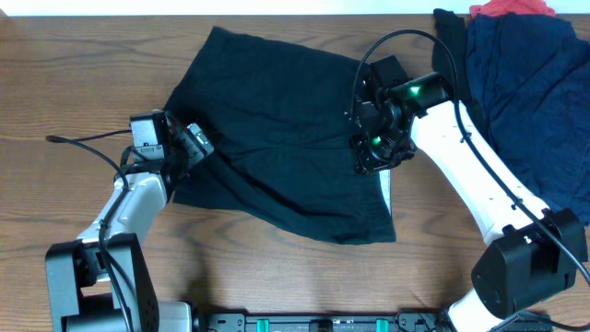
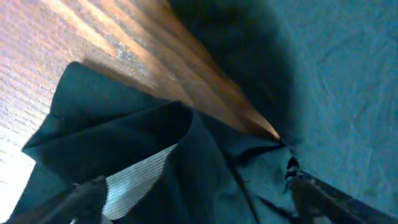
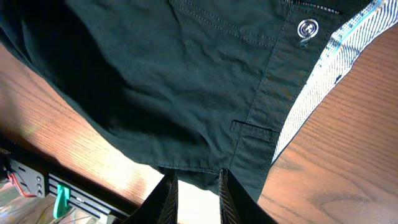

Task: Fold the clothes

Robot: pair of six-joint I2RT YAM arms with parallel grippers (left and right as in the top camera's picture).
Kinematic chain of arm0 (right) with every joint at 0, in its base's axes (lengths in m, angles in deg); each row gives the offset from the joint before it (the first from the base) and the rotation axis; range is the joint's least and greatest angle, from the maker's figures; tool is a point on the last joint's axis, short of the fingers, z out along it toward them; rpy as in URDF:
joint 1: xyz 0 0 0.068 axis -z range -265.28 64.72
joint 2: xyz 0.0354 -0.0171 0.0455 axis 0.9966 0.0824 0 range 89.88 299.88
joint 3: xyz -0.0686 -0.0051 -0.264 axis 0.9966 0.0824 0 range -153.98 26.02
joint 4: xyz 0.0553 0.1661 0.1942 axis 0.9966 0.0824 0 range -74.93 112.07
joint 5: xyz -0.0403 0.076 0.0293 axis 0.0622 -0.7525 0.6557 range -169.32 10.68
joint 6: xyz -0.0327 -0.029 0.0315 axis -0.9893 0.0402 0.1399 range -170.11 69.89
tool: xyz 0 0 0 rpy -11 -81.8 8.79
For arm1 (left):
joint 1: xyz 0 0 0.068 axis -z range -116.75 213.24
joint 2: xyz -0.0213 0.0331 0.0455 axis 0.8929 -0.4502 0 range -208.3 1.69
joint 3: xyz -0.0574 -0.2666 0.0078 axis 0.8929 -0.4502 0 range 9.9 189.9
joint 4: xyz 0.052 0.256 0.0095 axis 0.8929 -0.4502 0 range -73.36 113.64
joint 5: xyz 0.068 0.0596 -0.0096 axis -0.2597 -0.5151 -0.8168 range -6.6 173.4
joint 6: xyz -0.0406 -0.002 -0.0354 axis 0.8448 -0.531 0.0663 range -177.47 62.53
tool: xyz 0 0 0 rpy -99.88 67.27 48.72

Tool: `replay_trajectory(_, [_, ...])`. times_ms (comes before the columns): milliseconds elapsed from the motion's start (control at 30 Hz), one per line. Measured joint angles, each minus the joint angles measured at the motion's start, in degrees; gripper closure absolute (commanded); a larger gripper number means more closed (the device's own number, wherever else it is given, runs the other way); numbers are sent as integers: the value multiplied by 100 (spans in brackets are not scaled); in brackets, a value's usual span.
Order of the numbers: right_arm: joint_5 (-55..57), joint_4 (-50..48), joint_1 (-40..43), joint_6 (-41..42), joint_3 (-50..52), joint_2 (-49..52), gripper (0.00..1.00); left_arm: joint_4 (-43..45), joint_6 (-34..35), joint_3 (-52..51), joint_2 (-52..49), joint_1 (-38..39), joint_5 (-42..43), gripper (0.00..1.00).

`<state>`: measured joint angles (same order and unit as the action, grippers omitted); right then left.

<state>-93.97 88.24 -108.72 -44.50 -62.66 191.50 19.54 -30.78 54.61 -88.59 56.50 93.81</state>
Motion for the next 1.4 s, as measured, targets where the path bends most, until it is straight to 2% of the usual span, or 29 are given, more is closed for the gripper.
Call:
replay_trajectory(133, [-7,-61,0,0,0,0,73,-393,-205,0,284,0,-15,2])
replay_trajectory(300, [-15,-79,0,-17,0,0,69,-1685,-444,11,1390,4,-129,2])
replay_trajectory(433, [-13,-144,0,-20,0,0,67,-2774,-319,20,2026,9,-407,2])
replay_trajectory(533, [-13,-249,0,-22,0,0,67,-3112,-177,20,2065,9,-529,2])
replay_trajectory(633, [-15,-275,0,-22,0,0,67,-3119,31,-46,1971,9,-601,2])
replay_trajectory(833, [-15,-280,0,-22,0,0,66,-2780,433,-245,1449,9,-636,14])
replay_trajectory(900, [-15,-289,0,-22,0,0,66,-2575,527,-280,1204,9,-640,26])
replay_trajectory(933, [-15,-295,0,-22,0,0,66,-2461,568,-286,1069,9,-640,28])
replay_trajectory(1167, [-15,-299,0,-22,0,0,65,-1862,616,-293,459,9,-654,30])
replay_trajectory(1233, [-15,-304,0,-22,0,0,65,-1836,634,-293,400,9,-656,37])
replay_trajectory(1267, [-15,-310,0,-22,0,0,65,-1836,651,-293,389,9,-656,44])
replay_trajectory(1300, [-15,-323,0,-22,0,0,65,-1836,660,-293,387,9,-651,59])
replay_trajectory(1367, [-15,-363,0,-22,0,0,64,-1838,669,-293,387,11,-651,76])
replay_trajectory(1400, [-15,-380,0,-22,0,0,64,-1838,675,-293,387,11,-649,81])
